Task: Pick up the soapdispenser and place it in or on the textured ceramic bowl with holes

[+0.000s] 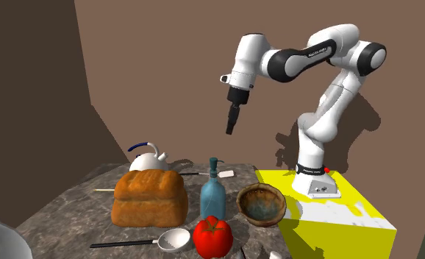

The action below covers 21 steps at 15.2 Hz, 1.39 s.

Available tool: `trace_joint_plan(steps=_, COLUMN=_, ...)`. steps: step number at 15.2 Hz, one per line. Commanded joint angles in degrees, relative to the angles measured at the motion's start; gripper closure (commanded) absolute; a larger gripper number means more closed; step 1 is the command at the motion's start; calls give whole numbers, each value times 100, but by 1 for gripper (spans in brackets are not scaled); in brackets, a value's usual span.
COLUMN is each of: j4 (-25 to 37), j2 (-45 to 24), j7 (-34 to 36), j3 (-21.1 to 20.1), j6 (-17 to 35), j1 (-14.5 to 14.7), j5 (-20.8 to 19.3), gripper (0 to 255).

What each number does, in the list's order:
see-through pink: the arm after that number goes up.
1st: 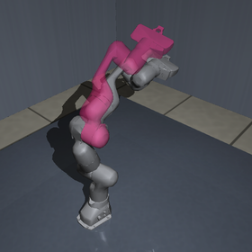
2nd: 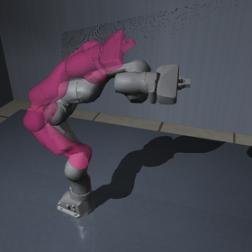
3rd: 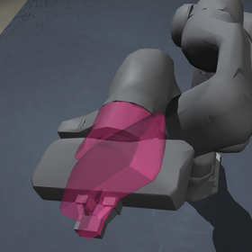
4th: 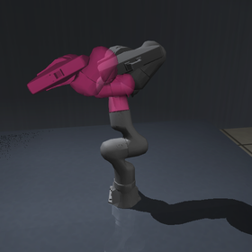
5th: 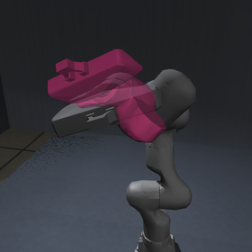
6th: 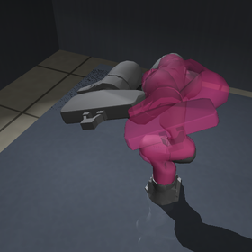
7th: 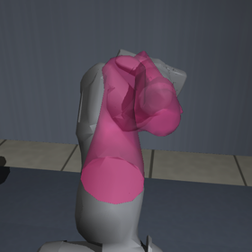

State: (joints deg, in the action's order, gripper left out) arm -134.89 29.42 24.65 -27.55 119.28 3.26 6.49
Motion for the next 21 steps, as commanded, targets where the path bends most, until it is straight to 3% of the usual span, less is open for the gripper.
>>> trace_joint_plan(steps=1, j4=84, j2=-338, j7=335, j3=-310, j6=252, j1=-54, j5=-93, gripper=0)
trace_joint_plan(steps=5, j4=416, j2=-1087, j7=1092, j3=-956, j6=601, j1=-229, j5=-478, gripper=0)
trace_joint_plan(steps=8, j4=749, j2=-1762, j7=1781, j3=-1446, j6=790, j1=-385, j5=-997, gripper=0)
trace_joint_plan(steps=16, j4=532, j2=-2222, j7=2098, j3=-1573, j6=1338, j1=-511, j5=-1432, gripper=0)
trace_joint_plan(steps=21, j4=532, j2=-2222, j7=2098, j3=-1571, j6=1338, j1=-509, j5=-1433, gripper=0)
